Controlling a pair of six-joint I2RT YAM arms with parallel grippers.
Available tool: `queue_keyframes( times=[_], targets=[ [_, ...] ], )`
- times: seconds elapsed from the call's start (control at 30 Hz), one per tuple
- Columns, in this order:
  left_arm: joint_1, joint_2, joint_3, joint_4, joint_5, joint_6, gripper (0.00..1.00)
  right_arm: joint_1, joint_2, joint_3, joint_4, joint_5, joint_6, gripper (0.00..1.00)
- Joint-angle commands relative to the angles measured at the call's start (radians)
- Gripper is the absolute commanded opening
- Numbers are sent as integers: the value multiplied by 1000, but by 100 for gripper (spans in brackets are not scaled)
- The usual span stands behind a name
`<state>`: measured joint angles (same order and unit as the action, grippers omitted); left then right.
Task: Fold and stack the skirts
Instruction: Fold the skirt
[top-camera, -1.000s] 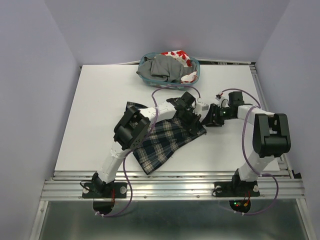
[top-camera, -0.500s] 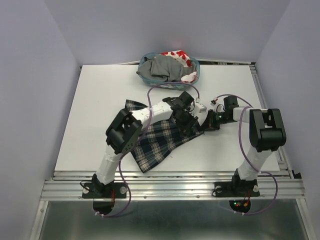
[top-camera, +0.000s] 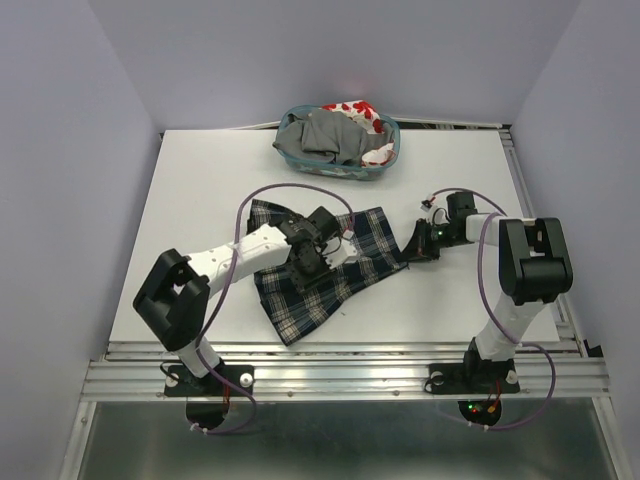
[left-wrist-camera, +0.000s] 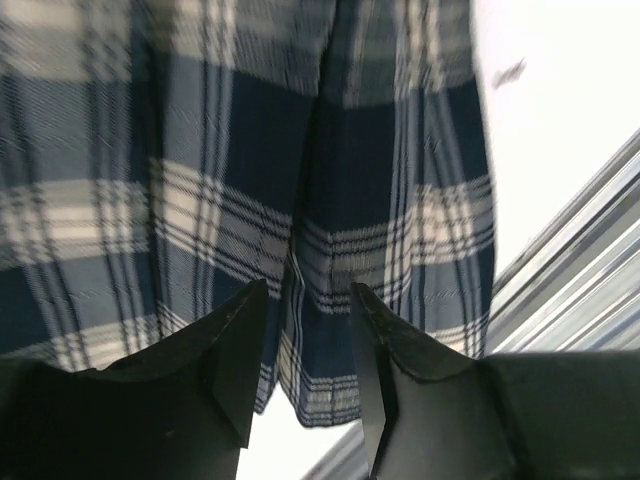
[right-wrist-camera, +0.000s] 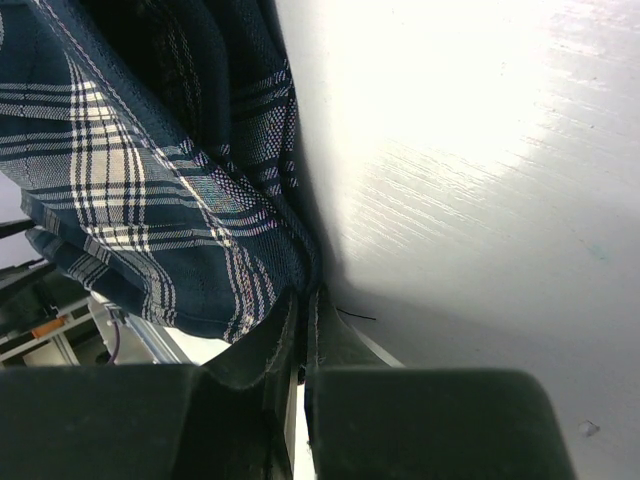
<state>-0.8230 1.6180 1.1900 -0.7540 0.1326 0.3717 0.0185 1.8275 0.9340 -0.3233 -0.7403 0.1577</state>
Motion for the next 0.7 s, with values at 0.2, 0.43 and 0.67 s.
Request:
queue_keyframes(
  times=[0.2,0.43,0.67],
  targets=[
    [59,-7,-188,94,-111,72,60,5,-8,-17,-8,124,-38,1],
    [55,-128,-147,78,-65,81,1,5,-10,-12,-14,130,-37,1],
    [-20,-247,-67,-77,2,166,0,5,-16,-18,-16,140,-32,1]
  ],
)
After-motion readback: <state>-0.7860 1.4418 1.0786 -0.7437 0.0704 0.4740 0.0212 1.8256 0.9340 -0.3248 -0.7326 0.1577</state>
